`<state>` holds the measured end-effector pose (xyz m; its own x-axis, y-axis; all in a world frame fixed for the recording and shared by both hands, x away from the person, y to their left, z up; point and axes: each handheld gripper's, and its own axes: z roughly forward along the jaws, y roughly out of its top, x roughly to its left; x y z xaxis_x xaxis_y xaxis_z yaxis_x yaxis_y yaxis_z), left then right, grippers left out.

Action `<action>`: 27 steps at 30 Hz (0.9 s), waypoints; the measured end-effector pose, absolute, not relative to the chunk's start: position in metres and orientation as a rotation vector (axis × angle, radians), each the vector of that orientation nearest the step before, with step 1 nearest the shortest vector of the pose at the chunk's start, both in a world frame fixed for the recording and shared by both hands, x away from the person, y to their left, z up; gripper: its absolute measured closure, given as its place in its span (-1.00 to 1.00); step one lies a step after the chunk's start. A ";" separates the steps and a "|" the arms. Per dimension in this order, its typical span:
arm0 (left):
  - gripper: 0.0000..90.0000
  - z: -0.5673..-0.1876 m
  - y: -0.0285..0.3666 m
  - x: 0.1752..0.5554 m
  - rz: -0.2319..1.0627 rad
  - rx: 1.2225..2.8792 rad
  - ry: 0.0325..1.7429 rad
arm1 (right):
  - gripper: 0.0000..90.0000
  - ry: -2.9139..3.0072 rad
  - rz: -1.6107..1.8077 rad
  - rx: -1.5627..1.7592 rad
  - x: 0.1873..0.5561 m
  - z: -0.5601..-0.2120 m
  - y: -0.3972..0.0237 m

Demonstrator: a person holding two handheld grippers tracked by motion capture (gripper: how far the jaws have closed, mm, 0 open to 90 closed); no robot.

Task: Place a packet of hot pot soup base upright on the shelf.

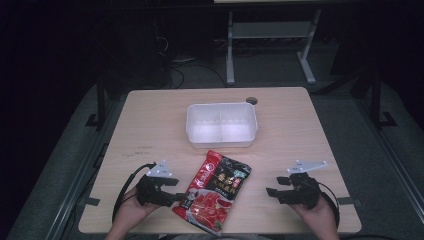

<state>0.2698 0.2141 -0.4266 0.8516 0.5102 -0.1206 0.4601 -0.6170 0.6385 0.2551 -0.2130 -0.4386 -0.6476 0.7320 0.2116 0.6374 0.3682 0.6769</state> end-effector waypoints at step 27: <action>0.81 -0.433 0.182 0.264 0.021 2.452 0.586 | 0.28 2.697 1.016 1.277 0.350 -0.425 -0.145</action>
